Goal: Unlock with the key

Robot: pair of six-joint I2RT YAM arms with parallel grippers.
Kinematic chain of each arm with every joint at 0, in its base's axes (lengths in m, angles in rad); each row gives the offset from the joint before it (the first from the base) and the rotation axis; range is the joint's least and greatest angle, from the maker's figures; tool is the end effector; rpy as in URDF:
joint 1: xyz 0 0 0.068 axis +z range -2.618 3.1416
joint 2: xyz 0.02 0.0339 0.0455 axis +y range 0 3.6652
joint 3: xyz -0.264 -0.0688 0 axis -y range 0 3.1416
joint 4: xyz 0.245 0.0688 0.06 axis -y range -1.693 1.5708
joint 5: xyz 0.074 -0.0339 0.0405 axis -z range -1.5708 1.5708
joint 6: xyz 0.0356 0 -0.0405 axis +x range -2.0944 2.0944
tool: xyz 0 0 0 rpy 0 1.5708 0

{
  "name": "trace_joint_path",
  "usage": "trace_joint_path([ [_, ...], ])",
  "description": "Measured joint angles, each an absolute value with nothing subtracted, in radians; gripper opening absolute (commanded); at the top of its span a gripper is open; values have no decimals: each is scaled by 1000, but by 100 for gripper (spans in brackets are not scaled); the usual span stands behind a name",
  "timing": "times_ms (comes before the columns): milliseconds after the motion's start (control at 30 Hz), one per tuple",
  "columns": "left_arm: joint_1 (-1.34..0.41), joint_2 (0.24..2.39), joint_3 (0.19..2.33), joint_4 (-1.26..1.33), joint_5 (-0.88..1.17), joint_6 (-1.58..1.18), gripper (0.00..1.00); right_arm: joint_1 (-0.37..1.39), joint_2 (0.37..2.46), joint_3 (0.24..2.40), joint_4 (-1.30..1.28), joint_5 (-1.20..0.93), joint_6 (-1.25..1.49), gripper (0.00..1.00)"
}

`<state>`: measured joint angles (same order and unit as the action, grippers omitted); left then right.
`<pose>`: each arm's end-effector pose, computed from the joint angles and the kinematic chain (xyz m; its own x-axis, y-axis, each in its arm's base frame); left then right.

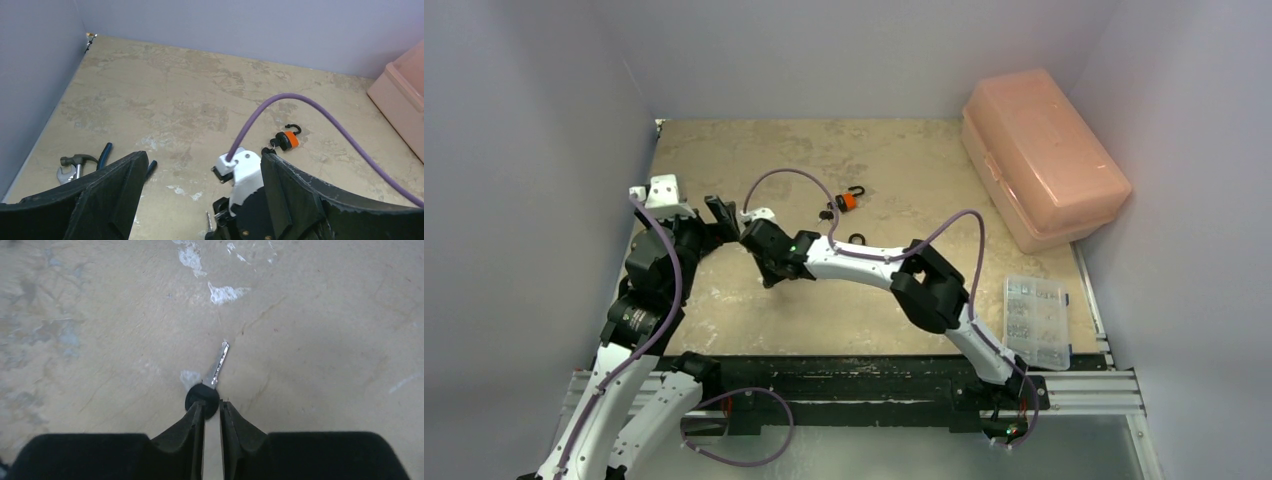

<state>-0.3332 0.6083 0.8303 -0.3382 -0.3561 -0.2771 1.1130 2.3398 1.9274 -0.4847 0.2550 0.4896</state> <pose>0.1324 -0.0327 0.3644 -0.0997 -0.2368 -0.9664 -0.0499 0.9712 -0.2328 0.2378 0.4623 0.1752 -0.6803 -0.3512 -0.6433 -0.5422 0.8317 0.1194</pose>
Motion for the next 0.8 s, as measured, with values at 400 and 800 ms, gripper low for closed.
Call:
trace_joint_path([
  [400,-329,614,830,-307,-262,-269,89,1027,2060,1639,-279,153,659,21],
  [800,-327,873,860,-347,-258,-299,90,990,1914,1392,-268,155,674,68],
])
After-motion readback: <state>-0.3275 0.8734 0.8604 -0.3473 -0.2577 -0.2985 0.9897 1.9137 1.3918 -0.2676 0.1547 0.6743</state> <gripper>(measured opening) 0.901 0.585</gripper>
